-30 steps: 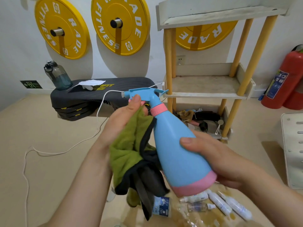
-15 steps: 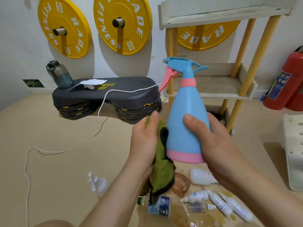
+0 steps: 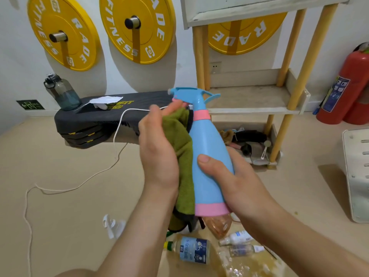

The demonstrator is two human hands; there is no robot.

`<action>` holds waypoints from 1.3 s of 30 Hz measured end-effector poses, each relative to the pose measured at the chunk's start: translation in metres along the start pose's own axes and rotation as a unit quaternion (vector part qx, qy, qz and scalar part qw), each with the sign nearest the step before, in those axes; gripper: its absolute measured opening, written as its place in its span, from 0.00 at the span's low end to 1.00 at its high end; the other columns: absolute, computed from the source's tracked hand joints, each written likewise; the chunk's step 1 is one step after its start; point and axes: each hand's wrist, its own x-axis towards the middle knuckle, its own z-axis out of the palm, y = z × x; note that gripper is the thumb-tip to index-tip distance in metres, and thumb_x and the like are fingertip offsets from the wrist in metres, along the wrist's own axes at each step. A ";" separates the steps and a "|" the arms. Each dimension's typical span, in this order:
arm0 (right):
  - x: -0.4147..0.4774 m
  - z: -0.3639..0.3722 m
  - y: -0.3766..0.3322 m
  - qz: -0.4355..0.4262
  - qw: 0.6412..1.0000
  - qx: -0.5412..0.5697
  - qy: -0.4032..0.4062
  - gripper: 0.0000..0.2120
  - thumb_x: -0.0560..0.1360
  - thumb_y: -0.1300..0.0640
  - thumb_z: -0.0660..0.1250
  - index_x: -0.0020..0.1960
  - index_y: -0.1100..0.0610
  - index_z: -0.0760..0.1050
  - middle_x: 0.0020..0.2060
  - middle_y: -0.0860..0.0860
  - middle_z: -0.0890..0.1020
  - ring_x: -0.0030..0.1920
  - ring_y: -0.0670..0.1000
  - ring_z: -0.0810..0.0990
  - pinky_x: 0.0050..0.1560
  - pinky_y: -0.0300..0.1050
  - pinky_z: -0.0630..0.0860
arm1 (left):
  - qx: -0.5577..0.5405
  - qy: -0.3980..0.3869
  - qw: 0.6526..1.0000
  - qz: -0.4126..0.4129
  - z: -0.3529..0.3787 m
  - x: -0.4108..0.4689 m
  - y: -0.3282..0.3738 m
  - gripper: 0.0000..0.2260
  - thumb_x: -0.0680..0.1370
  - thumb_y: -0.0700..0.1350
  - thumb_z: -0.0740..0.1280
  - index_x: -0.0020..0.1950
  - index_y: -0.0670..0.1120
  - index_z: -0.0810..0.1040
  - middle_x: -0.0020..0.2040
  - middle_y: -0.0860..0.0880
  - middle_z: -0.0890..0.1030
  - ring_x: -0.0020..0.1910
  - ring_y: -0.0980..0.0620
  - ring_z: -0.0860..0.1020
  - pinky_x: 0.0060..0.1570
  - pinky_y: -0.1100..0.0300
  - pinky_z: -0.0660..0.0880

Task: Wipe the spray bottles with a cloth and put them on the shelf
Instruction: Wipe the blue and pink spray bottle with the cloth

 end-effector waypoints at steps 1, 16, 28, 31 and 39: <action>0.000 0.000 -0.002 0.000 1.000 0.015 0.005 0.24 0.63 0.40 0.72 0.56 0.47 0.75 0.47 0.48 0.85 0.44 0.48 0.86 0.37 0.41 0.80 | 0.053 -0.030 0.998 0.030 0.001 -0.003 -0.002 0.21 0.80 0.56 0.55 0.57 0.47 0.84 0.55 0.50 0.85 0.58 0.52 0.81 0.63 0.53 0.75; 0.004 -0.009 -0.003 -0.047 0.997 0.050 -0.045 0.30 0.61 0.41 0.73 0.60 0.52 0.77 0.48 0.53 0.85 0.45 0.52 0.85 0.38 0.44 0.80 | -0.060 -0.116 0.975 -0.178 -0.011 -0.012 -0.014 0.20 0.70 0.50 0.76 0.57 0.42 0.81 0.56 0.36 0.82 0.51 0.39 0.80 0.60 0.36 0.75; 0.002 -0.002 0.005 -0.208 0.902 -0.367 0.089 0.32 0.58 0.42 0.74 0.59 0.43 0.67 0.50 0.44 0.75 0.50 0.49 0.76 0.45 0.53 0.78 | 0.050 -0.090 0.993 -0.059 0.000 -0.026 -0.006 0.07 0.71 0.45 0.77 0.41 0.46 0.81 0.35 0.50 0.82 0.35 0.54 0.80 0.38 0.58 0.78; 0.008 -0.002 0.021 -0.262 0.797 -0.525 0.146 0.39 0.63 0.49 0.75 0.69 0.53 0.61 0.58 0.55 0.74 0.53 0.59 0.75 0.47 0.56 0.77 | 0.012 -0.001 0.997 -0.077 0.008 -0.027 -0.012 0.07 0.73 0.43 0.76 0.38 0.47 0.79 0.34 0.49 0.81 0.34 0.52 0.79 0.41 0.55 0.79; 0.001 -0.024 -0.017 -0.125 0.928 -0.336 -0.106 0.38 0.63 0.39 0.78 0.68 0.36 0.64 0.59 0.32 0.69 0.62 0.35 0.70 0.57 0.32 0.74 | -0.125 -0.058 0.977 -0.165 -0.029 0.016 -0.005 0.08 0.63 0.44 0.76 0.32 0.50 0.76 0.33 0.48 0.73 0.33 0.48 0.72 0.41 0.54 0.72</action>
